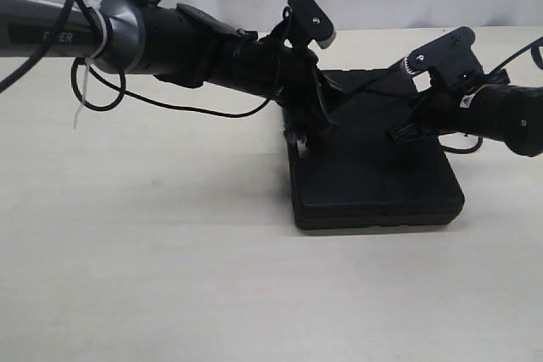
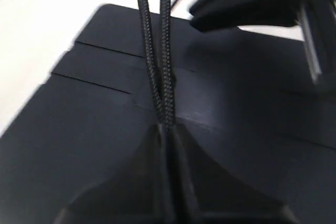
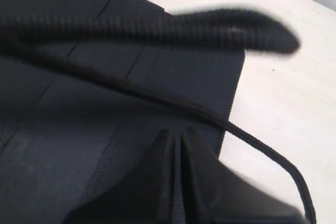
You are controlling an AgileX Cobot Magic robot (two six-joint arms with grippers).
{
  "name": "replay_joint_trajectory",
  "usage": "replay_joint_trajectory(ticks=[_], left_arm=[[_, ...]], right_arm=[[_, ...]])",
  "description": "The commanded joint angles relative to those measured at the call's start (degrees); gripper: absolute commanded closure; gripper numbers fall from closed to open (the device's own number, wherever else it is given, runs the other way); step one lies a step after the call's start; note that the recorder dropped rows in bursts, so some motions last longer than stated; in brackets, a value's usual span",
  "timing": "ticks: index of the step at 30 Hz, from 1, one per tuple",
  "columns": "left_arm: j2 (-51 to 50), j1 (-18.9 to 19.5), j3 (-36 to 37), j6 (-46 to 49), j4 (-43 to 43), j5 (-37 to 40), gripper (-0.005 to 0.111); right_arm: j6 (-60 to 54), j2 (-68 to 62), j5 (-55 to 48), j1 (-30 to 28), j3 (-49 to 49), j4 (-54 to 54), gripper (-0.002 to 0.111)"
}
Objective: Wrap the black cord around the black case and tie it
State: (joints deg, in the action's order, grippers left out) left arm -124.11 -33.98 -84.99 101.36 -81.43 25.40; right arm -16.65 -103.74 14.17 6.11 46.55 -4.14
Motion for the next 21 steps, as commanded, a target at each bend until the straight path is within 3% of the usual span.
replay_joint_trajectory(ticks=[1,9,15,17,21], left_arm=[[-1.2,0.0,-0.4,1.5,-0.7,-0.6,0.107],[-1.5,0.0,-0.4,2.7,-0.7,0.4,0.107],[-1.5,0.0,-0.4,2.5,-3.0,-5.4,0.107],[-1.5,0.0,-0.4,2.5,-4.4,-7.0,0.107],[-1.5,0.0,-0.4,2.7,-7.2,-9.7,0.107]], right_arm=[[1.0,0.6,1.2,0.1,0.1,-0.2,0.104],[2.6,0.7,1.4,0.1,0.1,-0.8,0.104],[2.2,6.5,-3.7,0.1,0.1,-6.0,0.102],[1.4,9.3,-5.8,0.1,0.1,-6.0,0.096],[-1.9,11.6,-11.5,0.3,0.1,-6.8,0.07]])
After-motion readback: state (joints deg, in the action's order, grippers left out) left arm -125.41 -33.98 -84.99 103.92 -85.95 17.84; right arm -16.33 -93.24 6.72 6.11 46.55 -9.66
